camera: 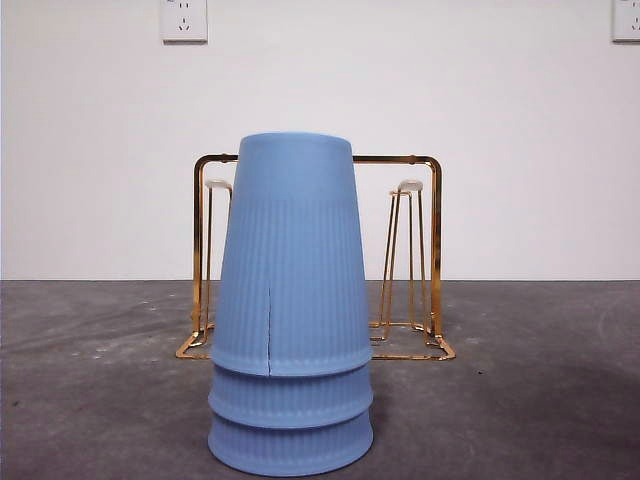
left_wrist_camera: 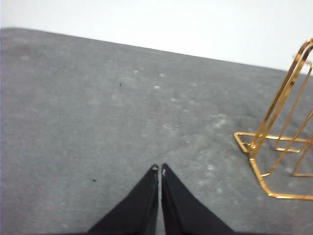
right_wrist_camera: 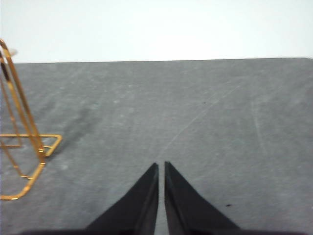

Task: Pick the top cup and place it on cupholder, pick up the mid cup and place it on cupholder, last pick the bottom cup and place it on cupholder.

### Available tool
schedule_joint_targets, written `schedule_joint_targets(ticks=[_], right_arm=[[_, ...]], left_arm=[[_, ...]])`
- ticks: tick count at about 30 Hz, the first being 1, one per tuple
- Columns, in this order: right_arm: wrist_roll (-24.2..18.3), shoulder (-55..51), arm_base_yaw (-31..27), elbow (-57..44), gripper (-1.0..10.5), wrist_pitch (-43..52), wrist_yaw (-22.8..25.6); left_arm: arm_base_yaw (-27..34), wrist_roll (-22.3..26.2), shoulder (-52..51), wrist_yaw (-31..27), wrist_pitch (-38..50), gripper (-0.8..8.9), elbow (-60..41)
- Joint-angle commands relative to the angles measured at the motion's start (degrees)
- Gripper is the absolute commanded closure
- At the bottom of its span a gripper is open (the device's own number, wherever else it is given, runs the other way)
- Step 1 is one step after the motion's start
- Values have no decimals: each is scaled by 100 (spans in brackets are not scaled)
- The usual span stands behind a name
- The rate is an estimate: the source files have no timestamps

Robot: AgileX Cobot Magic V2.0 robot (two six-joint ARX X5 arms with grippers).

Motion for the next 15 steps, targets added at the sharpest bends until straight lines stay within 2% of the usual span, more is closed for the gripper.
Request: schedule_joint_targets(ticks=[1,5,10,12,15], right_arm=[[581,-11,7,146,934,-101,-122],[1058,-9,35,551,935,-498,-254],[1316,68,37,1266,935,-940,-417],[1523,186,37,1639,935,-1060,-645],[1545,459,37,2210,935,-1228,-1104]], left_arm=[[-70,-494,22,83,-59,806,107],[-155,-732,240,92,-149,805,612],[-186,-804,798,197,-684,805,1510],[-186,-800,1102,302,-960,805,1989],[-186,-767,1558,435,-1379,805,2743]])
